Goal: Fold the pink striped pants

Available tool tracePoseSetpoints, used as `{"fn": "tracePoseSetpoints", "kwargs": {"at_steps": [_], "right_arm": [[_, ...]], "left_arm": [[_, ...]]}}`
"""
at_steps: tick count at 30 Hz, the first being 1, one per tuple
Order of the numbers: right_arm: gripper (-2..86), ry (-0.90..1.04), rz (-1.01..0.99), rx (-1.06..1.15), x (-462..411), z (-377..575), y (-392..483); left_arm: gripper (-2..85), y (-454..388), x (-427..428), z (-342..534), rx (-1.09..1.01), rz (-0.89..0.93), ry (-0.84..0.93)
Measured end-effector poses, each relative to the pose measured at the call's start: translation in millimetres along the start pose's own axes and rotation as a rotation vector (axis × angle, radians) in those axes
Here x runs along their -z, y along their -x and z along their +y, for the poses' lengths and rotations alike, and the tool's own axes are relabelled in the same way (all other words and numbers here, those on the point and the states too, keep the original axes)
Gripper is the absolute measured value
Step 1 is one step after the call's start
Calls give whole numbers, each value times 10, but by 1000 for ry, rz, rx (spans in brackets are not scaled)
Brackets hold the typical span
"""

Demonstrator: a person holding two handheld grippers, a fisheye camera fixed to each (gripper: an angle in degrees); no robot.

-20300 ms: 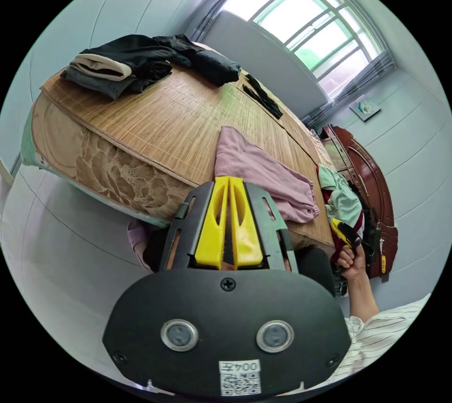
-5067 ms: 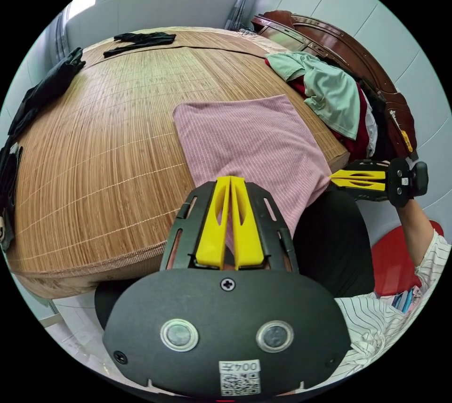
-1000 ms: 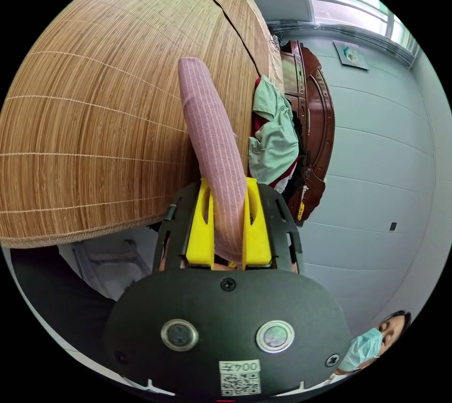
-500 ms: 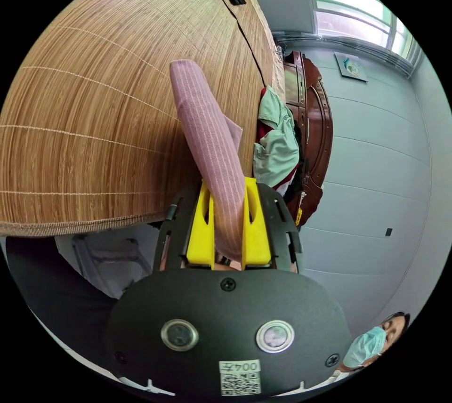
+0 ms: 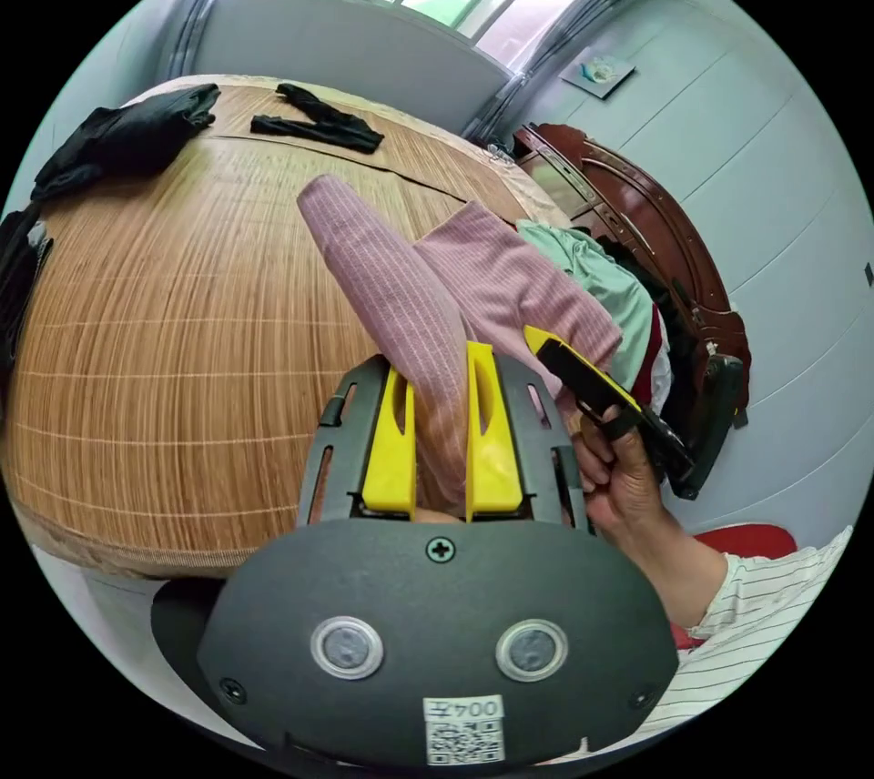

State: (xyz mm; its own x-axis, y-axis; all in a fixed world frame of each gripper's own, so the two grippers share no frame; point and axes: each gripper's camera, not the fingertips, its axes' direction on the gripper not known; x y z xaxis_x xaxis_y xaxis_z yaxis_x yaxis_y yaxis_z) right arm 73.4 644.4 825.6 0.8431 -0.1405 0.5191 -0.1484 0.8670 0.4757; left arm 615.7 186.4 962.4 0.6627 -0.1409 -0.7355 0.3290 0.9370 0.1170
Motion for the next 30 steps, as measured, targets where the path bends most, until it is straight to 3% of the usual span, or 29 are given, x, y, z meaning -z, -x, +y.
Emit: {"fn": "tracePoseSetpoints", "kwargs": {"at_steps": [9, 16, 22, 30], "right_arm": [[56, 32, -108, 126, -1957, -1391, 536], [60, 72, -212, 152, -2778, -1944, 1190], [63, 139, -354, 239, -3399, -2866, 2241], [61, 281, -541, 334, -5162, -4199, 4050]], "left_arm": [[104, 1485, -391, -786, 109, -56, -150], [105, 2470, -58, -843, 197, -94, -266], [106, 3636, 673, -1166, 350, -69, -382], [110, 5571, 1382, -1676, 454, -118, -524]]}}
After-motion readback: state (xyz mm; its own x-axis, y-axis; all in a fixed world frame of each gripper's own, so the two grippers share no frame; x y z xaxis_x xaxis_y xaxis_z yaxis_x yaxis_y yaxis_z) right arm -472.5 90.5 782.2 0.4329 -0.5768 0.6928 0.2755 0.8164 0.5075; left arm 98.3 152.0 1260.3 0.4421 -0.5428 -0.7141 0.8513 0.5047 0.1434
